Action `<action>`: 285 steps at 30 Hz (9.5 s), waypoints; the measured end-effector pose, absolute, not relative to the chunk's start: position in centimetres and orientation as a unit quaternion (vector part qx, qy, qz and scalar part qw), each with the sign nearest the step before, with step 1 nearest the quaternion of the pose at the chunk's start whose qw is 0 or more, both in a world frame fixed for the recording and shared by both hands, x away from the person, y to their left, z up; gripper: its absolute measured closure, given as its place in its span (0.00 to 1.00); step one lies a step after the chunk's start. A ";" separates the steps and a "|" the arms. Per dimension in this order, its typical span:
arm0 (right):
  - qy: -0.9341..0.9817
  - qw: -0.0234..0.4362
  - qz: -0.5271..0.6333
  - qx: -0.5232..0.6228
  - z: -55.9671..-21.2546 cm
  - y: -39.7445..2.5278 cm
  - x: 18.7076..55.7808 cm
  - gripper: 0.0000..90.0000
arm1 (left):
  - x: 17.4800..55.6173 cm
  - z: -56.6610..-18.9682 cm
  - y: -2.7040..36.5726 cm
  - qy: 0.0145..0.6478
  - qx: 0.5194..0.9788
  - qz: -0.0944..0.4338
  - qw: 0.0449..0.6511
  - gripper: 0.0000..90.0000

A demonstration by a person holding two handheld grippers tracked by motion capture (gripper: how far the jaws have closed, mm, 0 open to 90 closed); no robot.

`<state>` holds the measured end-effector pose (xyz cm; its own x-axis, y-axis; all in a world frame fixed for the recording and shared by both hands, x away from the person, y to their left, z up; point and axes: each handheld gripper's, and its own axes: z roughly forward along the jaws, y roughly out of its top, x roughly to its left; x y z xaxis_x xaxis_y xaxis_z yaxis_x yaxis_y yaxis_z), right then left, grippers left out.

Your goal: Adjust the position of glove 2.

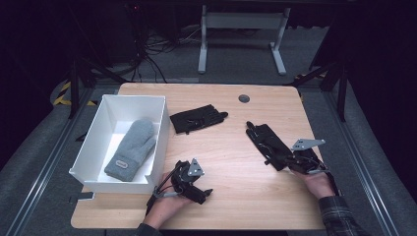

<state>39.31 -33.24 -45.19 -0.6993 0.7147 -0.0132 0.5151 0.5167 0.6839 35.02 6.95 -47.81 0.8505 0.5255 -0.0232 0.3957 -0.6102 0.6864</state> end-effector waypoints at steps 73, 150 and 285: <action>0.854 0.152 0.375 0.328 -44.5 -33.7 33.4 0.37 | 35.1 -47.8 7.0 0.262 0.891 0.094 0.358 0.01; 0.824 0.187 0.354 0.402 -46.8 -38.0 34.3 0.15 | 54.0 -45.7 6.4 0.421 0.830 0.140 0.338 1.00; 0.829 0.183 0.356 0.391 -46.8 -37.9 34.3 0.18 | 37.9 -46.0 3.2 0.314 0.882 0.043 0.350 0.88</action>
